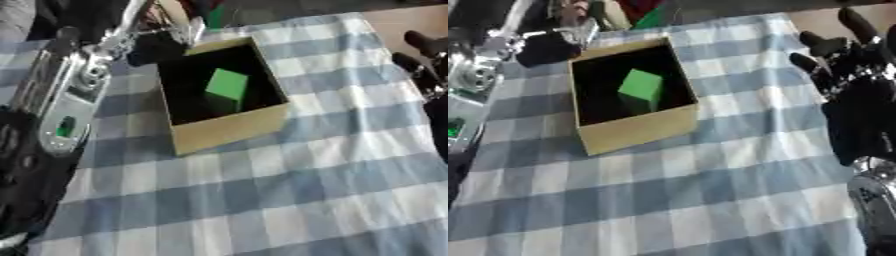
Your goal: Pick up objects on the table and place them in the box.
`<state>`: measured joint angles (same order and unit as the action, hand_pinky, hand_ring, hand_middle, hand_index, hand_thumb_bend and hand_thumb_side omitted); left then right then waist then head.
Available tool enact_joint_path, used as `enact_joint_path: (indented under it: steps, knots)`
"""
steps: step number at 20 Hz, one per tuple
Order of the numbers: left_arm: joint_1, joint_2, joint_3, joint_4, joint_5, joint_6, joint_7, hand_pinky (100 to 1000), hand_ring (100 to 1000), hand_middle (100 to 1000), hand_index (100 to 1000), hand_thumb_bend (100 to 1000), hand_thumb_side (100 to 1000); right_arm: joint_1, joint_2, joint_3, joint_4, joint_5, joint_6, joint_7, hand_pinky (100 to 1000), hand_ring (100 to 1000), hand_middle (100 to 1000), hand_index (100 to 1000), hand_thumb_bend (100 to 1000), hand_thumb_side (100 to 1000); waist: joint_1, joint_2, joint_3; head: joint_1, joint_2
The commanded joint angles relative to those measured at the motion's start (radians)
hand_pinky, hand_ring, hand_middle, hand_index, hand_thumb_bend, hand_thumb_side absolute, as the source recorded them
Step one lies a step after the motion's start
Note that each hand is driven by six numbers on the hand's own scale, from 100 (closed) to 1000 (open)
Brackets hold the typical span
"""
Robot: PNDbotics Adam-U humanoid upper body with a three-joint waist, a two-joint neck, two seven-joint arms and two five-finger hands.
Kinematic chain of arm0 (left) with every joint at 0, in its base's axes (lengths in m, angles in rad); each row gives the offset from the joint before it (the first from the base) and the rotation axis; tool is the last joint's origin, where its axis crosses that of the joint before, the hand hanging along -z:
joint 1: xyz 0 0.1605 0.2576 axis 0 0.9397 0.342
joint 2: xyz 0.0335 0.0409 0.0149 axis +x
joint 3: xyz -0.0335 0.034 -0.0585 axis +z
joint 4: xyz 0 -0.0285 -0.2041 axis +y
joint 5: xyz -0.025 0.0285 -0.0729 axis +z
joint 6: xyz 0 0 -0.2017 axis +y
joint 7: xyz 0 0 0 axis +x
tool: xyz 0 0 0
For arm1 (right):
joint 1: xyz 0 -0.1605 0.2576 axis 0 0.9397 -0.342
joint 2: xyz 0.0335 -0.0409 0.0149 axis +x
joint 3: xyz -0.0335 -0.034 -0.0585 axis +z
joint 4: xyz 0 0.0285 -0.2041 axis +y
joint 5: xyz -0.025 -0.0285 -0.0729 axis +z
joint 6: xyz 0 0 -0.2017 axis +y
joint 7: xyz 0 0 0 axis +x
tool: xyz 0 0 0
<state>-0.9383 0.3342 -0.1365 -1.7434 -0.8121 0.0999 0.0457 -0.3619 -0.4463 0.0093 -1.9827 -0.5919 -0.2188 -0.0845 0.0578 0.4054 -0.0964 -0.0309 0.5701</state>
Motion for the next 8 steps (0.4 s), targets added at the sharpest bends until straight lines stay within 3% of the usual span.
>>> enact_joint_path:
  steps: [1, 4, 8]
  knots:
    - [0.05, 0.041, 0.09, -0.163, 0.237, 0.088, 0.154, 647, 613, 580, 786, 113, 732, -0.004, -0.034, -0.019, -0.017, -0.009, -0.016, -0.004, 807, 858, 559, 887, 100, 892, -0.009, -0.022, 0.011, -0.005, 0.007]
    - [0.124, 0.056, 0.164, -0.242, 0.417, 0.126, 0.314, 626, 603, 574, 778, 119, 750, 0.002, -0.04, -0.026, -0.017, -0.011, -0.025, -0.009, 806, 857, 560, 886, 100, 893, -0.015, -0.027, 0.031, 0.002, 0.009]
    - [0.216, 0.074, 0.232, -0.256, 0.581, 0.051, 0.506, 618, 604, 577, 770, 167, 736, 0.011, -0.049, -0.033, -0.017, -0.012, -0.032, -0.016, 805, 858, 561, 886, 100, 894, -0.021, -0.036, 0.059, 0.01, 0.013]
